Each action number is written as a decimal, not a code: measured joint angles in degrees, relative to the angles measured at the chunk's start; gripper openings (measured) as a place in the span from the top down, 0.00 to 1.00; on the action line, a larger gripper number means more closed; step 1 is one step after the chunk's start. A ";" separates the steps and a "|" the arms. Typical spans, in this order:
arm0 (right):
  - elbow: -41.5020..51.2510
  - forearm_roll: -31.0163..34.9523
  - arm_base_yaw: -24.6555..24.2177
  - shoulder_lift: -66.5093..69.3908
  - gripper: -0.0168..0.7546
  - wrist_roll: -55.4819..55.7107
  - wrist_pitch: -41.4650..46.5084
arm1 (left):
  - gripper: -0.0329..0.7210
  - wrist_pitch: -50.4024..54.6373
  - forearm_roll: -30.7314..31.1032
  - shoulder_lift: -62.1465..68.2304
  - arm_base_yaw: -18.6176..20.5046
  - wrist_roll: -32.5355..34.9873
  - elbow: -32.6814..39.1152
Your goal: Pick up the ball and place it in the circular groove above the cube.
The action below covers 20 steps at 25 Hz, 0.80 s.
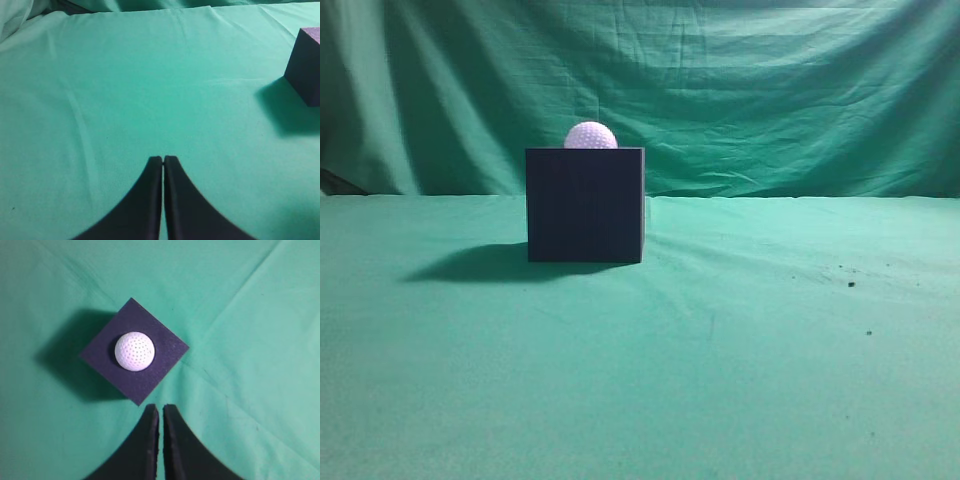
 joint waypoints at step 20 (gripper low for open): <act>47.19 2.36 0.00 -51.61 0.98 6.27 -15.82 | 0.96 0.00 0.00 0.00 0.00 0.00 0.00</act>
